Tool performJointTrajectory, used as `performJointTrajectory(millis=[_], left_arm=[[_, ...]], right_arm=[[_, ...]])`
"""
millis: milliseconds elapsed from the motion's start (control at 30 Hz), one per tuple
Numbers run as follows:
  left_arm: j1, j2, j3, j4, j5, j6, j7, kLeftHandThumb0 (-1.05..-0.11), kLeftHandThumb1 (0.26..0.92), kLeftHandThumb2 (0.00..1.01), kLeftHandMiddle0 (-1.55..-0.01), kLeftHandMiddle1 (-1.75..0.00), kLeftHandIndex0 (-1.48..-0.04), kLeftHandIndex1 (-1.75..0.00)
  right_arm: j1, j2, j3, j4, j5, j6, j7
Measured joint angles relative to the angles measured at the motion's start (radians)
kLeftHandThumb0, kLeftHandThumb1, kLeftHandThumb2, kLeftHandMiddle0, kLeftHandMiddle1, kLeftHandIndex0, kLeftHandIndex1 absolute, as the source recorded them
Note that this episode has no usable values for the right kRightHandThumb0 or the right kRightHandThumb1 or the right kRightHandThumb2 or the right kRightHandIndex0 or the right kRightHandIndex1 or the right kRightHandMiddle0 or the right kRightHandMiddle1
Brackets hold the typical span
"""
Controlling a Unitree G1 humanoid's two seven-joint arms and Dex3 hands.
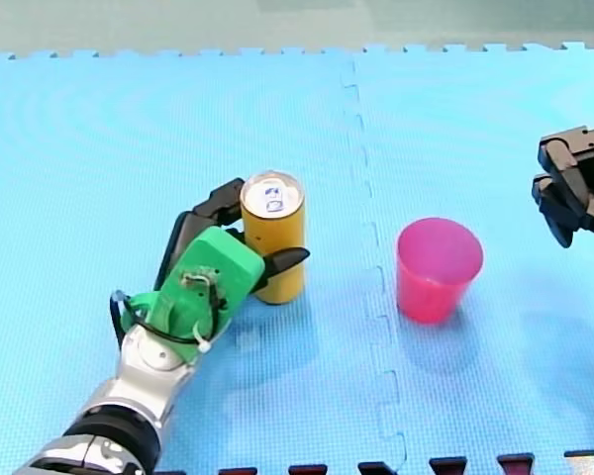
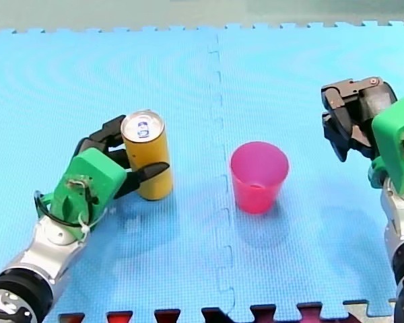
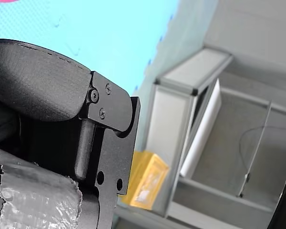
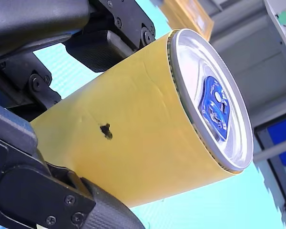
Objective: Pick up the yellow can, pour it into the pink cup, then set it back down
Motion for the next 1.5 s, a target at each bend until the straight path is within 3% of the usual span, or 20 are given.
performJointTrajectory(millis=[433, 1033, 1267, 1500], left_arm=[[0.0, 0.008, -0.013, 0.003, 0.006, -0.009, 0.01, -0.431, 0.819, 0.0, -1.29, -0.08, -1.16, -0.02], [-0.001, 0.007, 0.066, 0.004, -0.099, 0.003, -0.147, -0.383, 0.806, 0.0, -1.31, -0.04, -1.19, -0.01], [-0.044, 0.019, 0.069, -0.006, -0.093, -0.008, -0.129, -0.377, 0.802, 0.0, -1.33, -0.04, -1.2, -0.01], [-0.054, 0.028, 0.063, -0.007, -0.077, -0.017, -0.113, -0.37, 0.802, 0.0, -1.34, -0.03, -1.2, 0.0]], right_arm=[[0.0, 0.0, 0.0, 0.002, -0.001, 0.0, -0.002], [-0.002, 0.003, -0.006, 0.006, 0.007, 0.0, 0.008], [-0.002, 0.008, -0.006, 0.007, 0.007, 0.0, 0.007], [-0.003, 0.014, -0.004, 0.008, 0.006, 0.0, 0.002]])
